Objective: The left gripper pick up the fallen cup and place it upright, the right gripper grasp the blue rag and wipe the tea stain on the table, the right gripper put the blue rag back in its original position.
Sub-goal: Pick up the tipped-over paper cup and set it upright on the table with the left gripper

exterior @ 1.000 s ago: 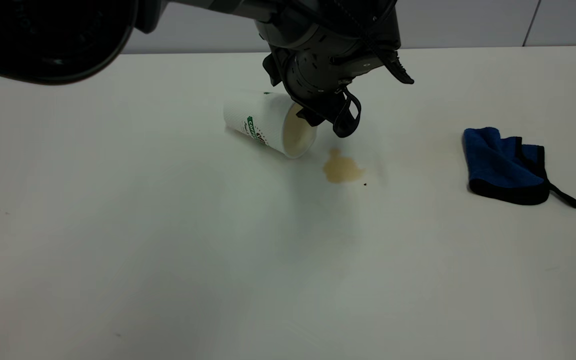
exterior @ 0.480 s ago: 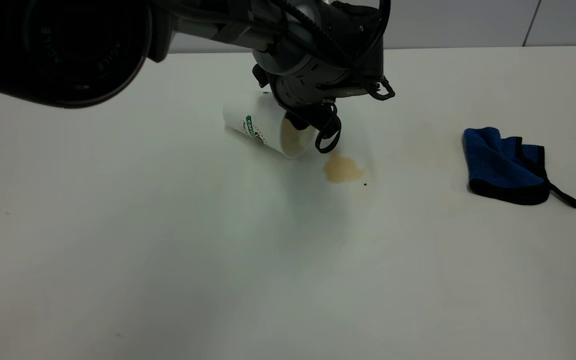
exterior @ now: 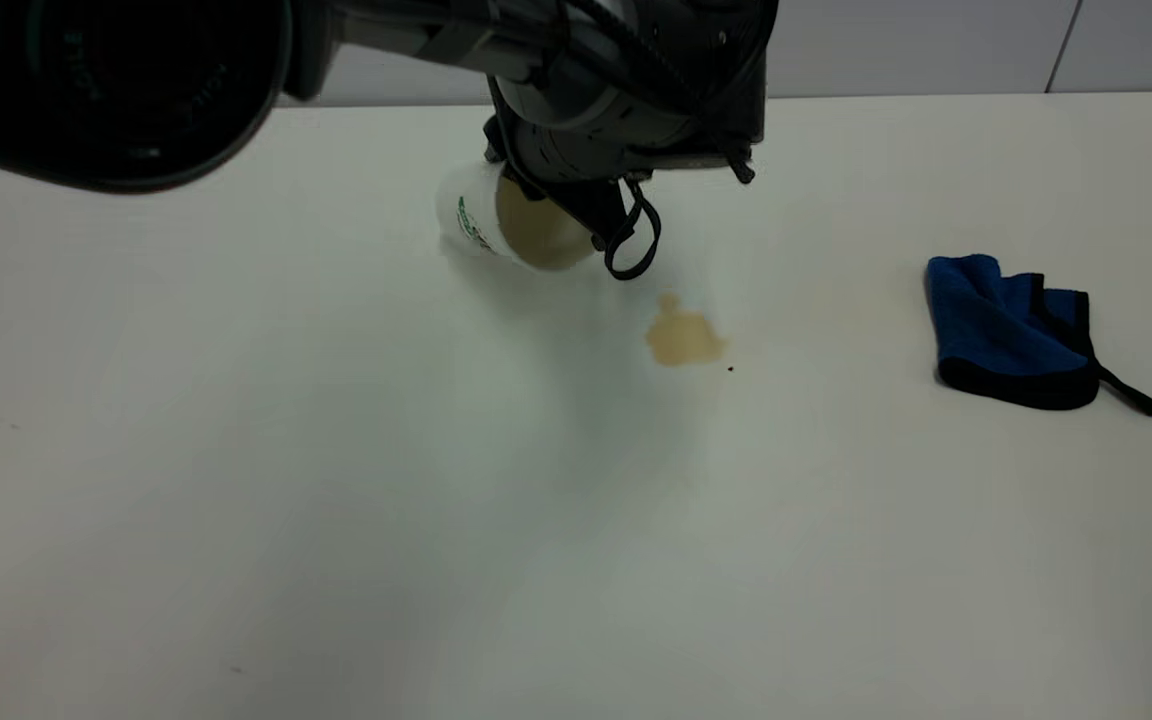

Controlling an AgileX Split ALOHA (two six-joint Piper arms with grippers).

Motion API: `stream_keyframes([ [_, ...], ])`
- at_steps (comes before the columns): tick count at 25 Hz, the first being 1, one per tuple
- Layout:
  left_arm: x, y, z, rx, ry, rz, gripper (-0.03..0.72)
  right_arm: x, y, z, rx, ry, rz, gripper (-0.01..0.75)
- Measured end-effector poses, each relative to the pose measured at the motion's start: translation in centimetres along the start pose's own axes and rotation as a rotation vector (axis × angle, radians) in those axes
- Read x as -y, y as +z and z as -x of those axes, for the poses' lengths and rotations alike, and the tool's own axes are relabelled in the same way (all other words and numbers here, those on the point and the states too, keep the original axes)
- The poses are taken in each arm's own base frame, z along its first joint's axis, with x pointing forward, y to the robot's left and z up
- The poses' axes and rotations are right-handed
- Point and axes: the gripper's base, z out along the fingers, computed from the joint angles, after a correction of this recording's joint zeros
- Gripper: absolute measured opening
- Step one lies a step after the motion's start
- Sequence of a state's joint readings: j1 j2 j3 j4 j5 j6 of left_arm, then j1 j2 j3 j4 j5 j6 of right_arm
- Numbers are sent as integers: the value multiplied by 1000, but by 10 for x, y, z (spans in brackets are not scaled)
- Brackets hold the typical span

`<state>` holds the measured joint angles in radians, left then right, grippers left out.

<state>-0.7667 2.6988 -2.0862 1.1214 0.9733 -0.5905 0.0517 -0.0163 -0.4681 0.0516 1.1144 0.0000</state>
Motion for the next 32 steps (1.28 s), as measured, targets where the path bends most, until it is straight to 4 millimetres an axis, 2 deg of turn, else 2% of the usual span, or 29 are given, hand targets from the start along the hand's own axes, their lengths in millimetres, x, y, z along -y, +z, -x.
stream_keyframes([
  [4,-51,-11,6,-65,-47,-153,4,0,0,0,0,0,0,553],
  [7,-94,-4,1,-125,-158,-372,4,0,0,0,0,0,0,553],
  [10,-127,17,-10,-160,-248,-575,4,0,0,0,0,0,0,553],
  [14,-149,48,-31,-199,-323,-750,4,0,0,0,0,0,0,553],
  [17,-165,68,-46,-224,-398,-800,5,0,0,0,0,0,0,553],
  [21,-167,84,-55,-233,-446,-825,5,0,0,0,0,0,0,553],
  [28,-130,106,-61,-261,-392,-886,10,0,0,0,0,0,-1,553],
  [32,-126,108,-60,-247,-399,-903,21,0,0,0,0,0,-1,553],
])
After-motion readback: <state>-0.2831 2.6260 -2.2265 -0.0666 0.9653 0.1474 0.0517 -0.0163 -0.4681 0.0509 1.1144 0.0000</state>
